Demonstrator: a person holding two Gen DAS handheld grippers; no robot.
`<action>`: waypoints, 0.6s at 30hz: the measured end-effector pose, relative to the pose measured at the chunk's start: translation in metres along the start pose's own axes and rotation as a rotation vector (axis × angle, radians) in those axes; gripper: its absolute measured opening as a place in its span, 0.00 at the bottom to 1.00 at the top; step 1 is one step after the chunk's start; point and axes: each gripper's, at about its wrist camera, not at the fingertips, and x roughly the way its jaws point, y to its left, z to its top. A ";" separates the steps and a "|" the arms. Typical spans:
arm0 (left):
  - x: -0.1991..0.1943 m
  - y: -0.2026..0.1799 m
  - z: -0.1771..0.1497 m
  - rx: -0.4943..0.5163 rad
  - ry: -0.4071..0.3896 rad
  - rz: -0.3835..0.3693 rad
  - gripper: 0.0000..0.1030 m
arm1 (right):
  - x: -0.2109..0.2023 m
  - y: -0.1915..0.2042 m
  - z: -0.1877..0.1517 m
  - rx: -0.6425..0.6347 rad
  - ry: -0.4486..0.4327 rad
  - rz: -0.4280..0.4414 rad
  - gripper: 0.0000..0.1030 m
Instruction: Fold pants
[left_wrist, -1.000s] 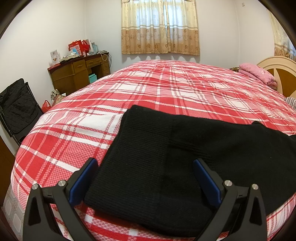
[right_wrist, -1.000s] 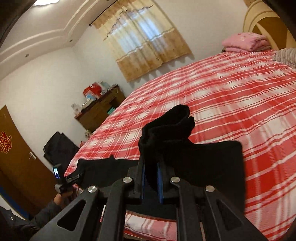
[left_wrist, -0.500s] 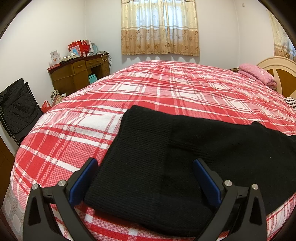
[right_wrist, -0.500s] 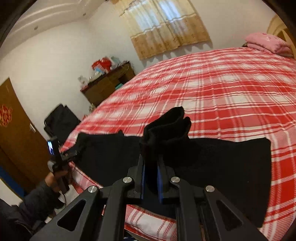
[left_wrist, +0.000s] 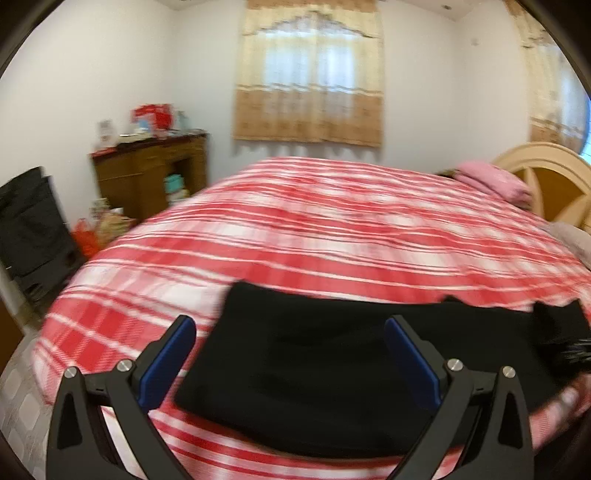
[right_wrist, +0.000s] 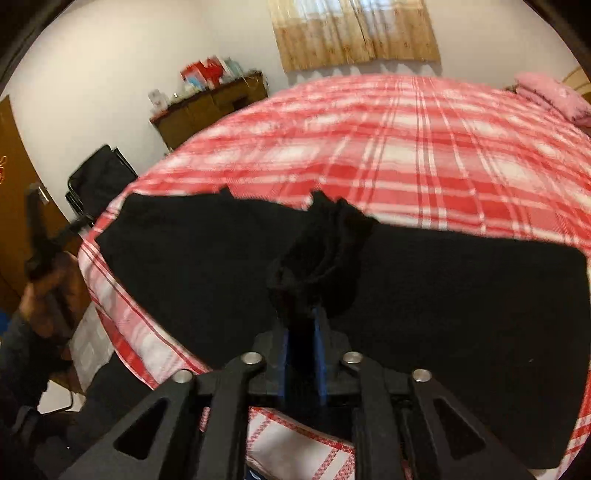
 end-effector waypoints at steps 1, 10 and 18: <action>0.001 -0.010 0.002 0.013 0.018 -0.034 1.00 | -0.004 0.002 -0.001 -0.009 -0.002 0.008 0.46; 0.028 -0.141 0.006 0.138 0.160 -0.401 1.00 | -0.069 -0.014 -0.011 -0.017 -0.107 0.003 0.50; 0.066 -0.244 -0.009 0.235 0.327 -0.579 0.84 | -0.088 -0.084 -0.023 0.257 -0.195 -0.075 0.50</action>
